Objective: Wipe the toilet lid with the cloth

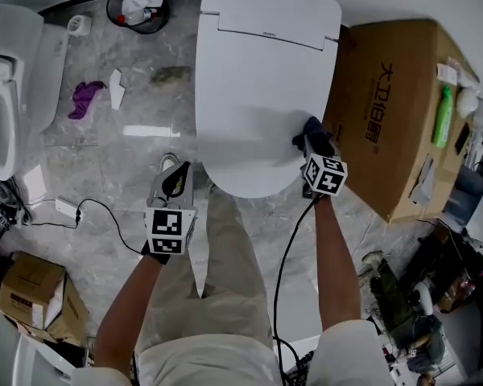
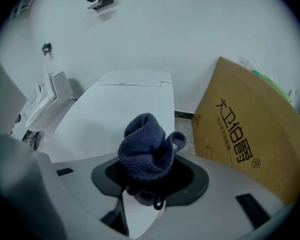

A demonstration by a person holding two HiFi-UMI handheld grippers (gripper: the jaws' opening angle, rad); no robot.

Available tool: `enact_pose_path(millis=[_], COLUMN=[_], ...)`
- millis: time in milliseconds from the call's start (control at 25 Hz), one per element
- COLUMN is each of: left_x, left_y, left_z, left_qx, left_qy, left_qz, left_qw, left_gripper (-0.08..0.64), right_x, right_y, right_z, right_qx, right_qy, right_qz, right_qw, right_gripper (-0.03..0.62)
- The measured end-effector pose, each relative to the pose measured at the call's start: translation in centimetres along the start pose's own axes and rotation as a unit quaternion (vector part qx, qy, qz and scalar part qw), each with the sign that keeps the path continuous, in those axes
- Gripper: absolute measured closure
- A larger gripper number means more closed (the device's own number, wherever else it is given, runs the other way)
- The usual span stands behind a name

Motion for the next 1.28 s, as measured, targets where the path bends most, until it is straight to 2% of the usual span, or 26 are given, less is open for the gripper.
enact_pose_path(millis=[120,160,280,440,640,760,840,1000,1280], left_x=[-1.4,-2.0,-3.7,-5.1,-5.8,-6.2,-6.2,-5.4,-3.4], left_y=[1.3,1.5,2.2,3.7,4.4,5.0,5.2,5.3,5.2], left_z=[-1.1,-1.3,-1.6,-2.3,-1.8,-0.5,0.0,-0.2,0.5], left_qx=[0.007,0.010,0.016,0.012,0.012,0.002,-0.003,-0.013,-0.026], left_qy=[0.006,0.002,-0.022,-0.034,-0.029,-0.037,-0.038,-0.041,-0.042], left_qz=[-0.003,0.010,0.082,0.135,0.127,0.129,0.116,0.095,0.131], left_qw=[1.0000,0.9999,0.9963,0.9901,0.9914,0.9910,0.9925,0.9945,0.9901], left_gripper=[0.560,0.560,0.560,0.560,0.560,0.560,0.560,0.560,0.560], right_x=[-3.6,-5.0,-9.8,-17.1,-24.0,-27.0,-28.5,-29.2,-28.1], right_y=[0.6,0.4,0.1,0.2,-0.5,-0.8,-0.7,0.1,0.6], right_z=[-1.1,-1.3,-1.8,-2.3,-1.8,-1.1,-0.5,0.9,1.7], right_qx=[0.001,0.004,0.017,0.028,0.046,0.059,0.059,0.036,0.019], right_qy=[-0.008,-0.012,-0.032,-0.069,-0.124,-0.159,-0.177,-0.180,-0.176], right_qz=[-0.012,-0.014,-0.015,-0.031,-0.087,-0.096,-0.105,-0.131,-0.136], right_qw=[1.000,1.000,0.999,0.997,0.987,0.981,0.977,0.974,0.975], right_gripper=[0.413,0.413,0.413,0.413,0.413,0.413,0.413,0.414,0.416])
Point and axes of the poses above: the fingertips, and each gripper's own axes: z forward along the fingers, x to its right, y out of its underside, the point moved 10 cm from there along -z, backward along the fingers, and after that the axes turned 13 degrees about -x, right-handed, at the moved point
